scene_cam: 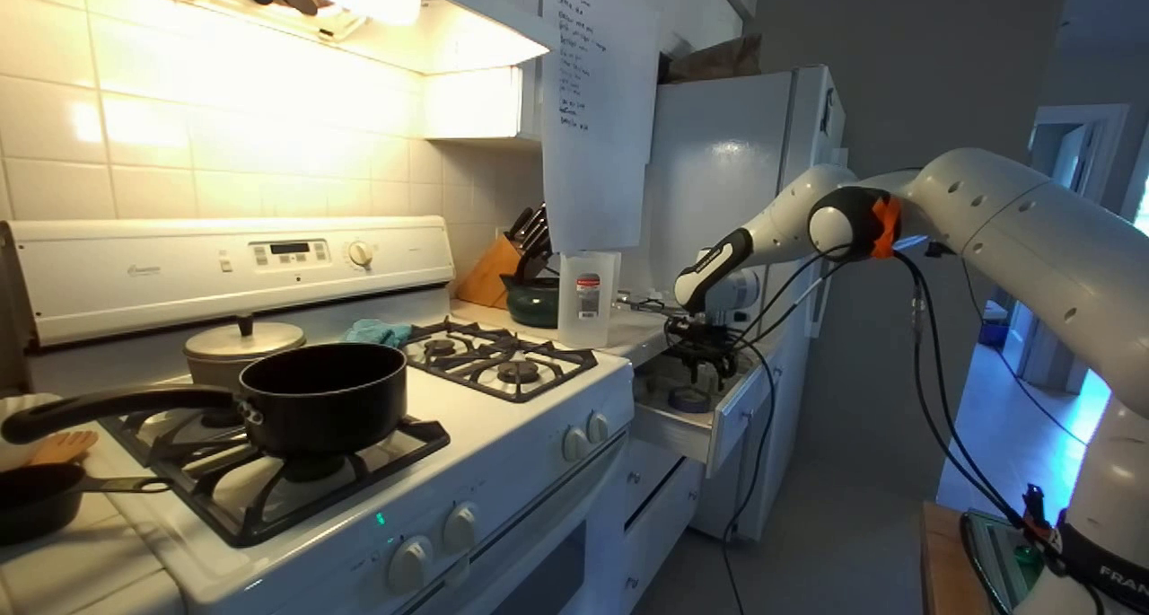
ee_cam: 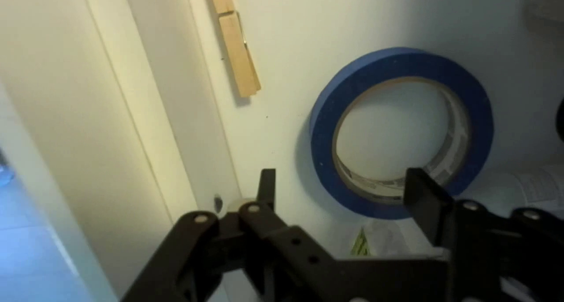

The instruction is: Put the blue tape into the drawer

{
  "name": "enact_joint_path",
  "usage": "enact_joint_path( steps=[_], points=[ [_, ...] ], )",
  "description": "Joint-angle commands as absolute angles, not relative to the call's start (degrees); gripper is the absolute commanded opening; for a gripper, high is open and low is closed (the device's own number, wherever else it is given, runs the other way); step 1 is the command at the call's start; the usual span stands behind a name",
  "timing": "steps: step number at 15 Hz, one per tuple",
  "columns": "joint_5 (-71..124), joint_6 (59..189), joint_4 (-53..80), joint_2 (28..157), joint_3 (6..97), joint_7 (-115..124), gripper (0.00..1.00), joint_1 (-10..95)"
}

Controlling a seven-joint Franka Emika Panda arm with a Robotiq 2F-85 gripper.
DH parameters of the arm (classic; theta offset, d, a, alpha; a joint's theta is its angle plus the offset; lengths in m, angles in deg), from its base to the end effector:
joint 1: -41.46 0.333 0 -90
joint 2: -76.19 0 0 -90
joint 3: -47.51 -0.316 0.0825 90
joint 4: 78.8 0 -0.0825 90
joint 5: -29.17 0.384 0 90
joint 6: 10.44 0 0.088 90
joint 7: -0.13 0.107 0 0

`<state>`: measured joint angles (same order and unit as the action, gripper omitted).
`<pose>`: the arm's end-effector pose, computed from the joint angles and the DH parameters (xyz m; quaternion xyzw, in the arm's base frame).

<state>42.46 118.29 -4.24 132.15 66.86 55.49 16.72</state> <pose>0.5793 -0.4677 0.1705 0.6453 -0.7623 0.0162 0.0464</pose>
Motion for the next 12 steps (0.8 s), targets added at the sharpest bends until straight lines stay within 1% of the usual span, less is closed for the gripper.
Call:
enact_joint_path(
  steps=[1, 4, 6, 12],
  points=[
    [42.2, 110.4, -0.6, 124.7, 67.2, 53.1, 1.00, 16.5],
    [38.8, 100.0, -0.5, 119.2, 68.7, 45.5, 1.00, 16.7],
    [35.5, 95.5, -1.0, 116.8, 70.2, 39.7, 1.00, 16.8],
    [29.6, 92.5, 1.0, 112.5, 72.0, 19.0, 1.00, 15.2]
  ],
)
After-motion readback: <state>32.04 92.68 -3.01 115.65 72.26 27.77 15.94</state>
